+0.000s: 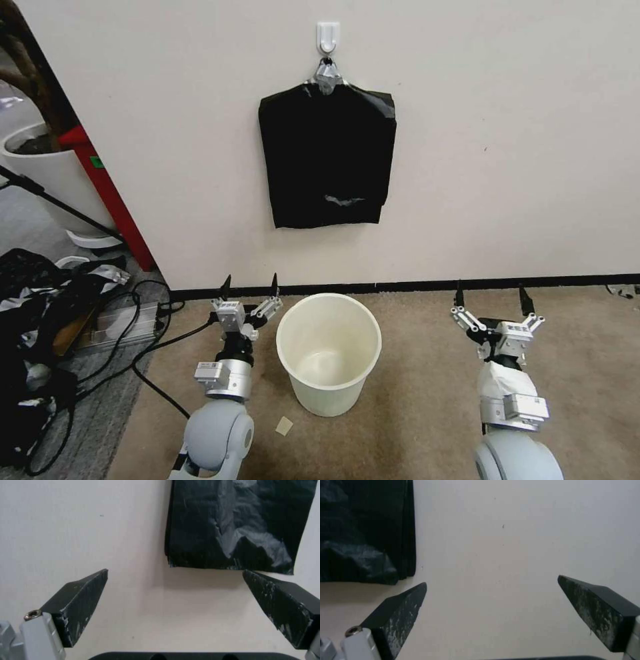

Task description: Place a trash bag onto the trash bin.

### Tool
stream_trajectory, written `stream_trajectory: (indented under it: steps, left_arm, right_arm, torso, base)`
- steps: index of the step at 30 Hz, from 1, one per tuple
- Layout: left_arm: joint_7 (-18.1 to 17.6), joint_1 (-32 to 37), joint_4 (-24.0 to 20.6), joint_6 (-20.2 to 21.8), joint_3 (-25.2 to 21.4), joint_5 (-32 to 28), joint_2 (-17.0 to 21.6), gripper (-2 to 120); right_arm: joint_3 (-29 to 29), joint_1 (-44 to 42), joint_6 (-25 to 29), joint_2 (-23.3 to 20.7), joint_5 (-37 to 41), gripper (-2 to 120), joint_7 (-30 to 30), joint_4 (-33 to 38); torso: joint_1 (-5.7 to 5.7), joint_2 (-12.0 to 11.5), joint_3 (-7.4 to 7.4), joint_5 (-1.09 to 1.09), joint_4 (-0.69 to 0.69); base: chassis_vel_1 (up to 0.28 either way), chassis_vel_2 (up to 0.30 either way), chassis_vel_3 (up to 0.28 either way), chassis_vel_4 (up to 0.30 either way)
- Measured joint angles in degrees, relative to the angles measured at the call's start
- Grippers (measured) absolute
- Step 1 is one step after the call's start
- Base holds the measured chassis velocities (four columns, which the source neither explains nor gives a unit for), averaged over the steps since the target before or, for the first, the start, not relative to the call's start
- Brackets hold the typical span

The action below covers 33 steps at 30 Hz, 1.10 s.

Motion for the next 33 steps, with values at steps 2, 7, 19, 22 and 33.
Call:
stream_trajectory:
  steps: [2, 7, 19, 22, 33]
  left_arm:
    - [-1.22, 0.5, -0.68, -1.05, -0.2, 3.14, 0.1, 100]
    - [-3.11, 2.65, -1.78, -3.75, -1.16, 6.72, 1.47, 100]
    - [-5.91, 8.78, -3.21, -4.53, -3.62, 5.61, 3.61, 100]
    - [-5.91, 9.35, -3.93, -4.46, -4.15, 5.88, 3.58, 100]
    - [-5.74, 11.79, -7.14, -4.22, -6.24, 7.05, 3.44, 100]
  right_arm:
    - [-0.4, 0.33, -0.62, -0.52, 0.66, 100, -0.68, -0.24]
    - [-2.97, 3.9, -0.77, -3.63, 8.92, 100, -5.93, -1.67]
    - [-20.77, 39.66, 3.96, -5.46, 50.84, 100, -21.04, -16.1]
    - [-21.82, 43.9, 2.29, -5.03, 54.04, 100, -21.37, -17.69]
    - [-26.47, 62.6, -1.51, 0.0, 56.59, 100, -22.2, -33.83]
  torso:
    - [0.0, 0.0, 0.0, 0.0, 0.0]
    - [0.0, 0.0, 0.0, 0.0, -0.02]
    - [0.0, 0.0, 0.01, -0.01, 0.02]
    - [0.0, 0.0, 0.01, -0.03, 0.01]
    - [0.0, 0.0, 0.0, -0.01, 0.0]
  base:
    - [0.0, 0.0, 0.0, 0.0]
    - [0.0, 0.0, 0.0, 0.0]
    - [0.0, 0.0, 0.0, 0.0]
    - [0.0, 0.0, 0.0, 0.0]
    - [0.0, 0.0, 0.0, 0.0]
